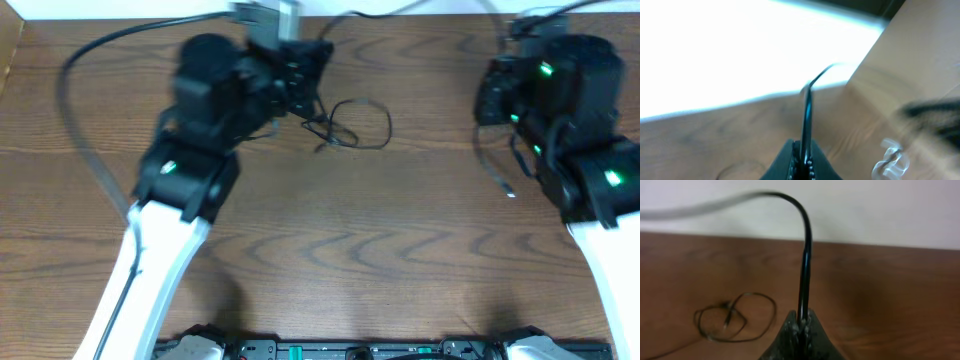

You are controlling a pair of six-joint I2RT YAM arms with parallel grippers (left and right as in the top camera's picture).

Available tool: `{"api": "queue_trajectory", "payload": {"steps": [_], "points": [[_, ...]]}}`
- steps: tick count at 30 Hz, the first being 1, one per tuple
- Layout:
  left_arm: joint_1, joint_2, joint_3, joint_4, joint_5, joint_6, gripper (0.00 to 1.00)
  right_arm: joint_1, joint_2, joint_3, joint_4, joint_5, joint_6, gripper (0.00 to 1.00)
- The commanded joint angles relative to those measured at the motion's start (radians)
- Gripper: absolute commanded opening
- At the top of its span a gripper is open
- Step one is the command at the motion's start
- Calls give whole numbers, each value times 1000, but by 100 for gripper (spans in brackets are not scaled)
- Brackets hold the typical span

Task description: Untangle cables

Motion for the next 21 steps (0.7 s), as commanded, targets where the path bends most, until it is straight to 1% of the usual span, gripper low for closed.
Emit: {"api": "queue_trajectory", "payload": {"steps": [1, 2, 3, 5, 8, 9, 11, 13, 18, 21], "points": [[19, -65, 14, 42, 78, -137, 8, -2, 92, 9, -4, -326, 17, 1], [19, -76, 14, 41, 77, -136, 7, -2, 130, 9, -4, -443, -3, 1], [19, -77, 14, 38, 76, -136, 8, -2, 149, 9, -4, -505, -19, 1], [19, -69, 13, 9, 74, -136, 8, 8, 215, 9, -4, -754, -110, 1], [18, -27, 13, -30, 75, -143, 8, 32, 269, 9, -4, -964, -204, 1], [18, -11, 13, -35, 76, -165, 7, 41, 283, 9, -3, -1014, -230, 1], [18, 24, 13, -28, 103, -235, 8, 59, 299, 9, -1, -1037, -249, 1], [18, 43, 13, -11, 113, -262, 8, 68, 300, 9, -1, -1037, -261, 1], [18, 60, 13, 58, 112, -293, 8, 101, 300, 9, -3, -1038, -263, 1], [19, 58, 13, 145, 111, -314, 8, 129, 300, 9, -1, -1038, -263, 2]]}}
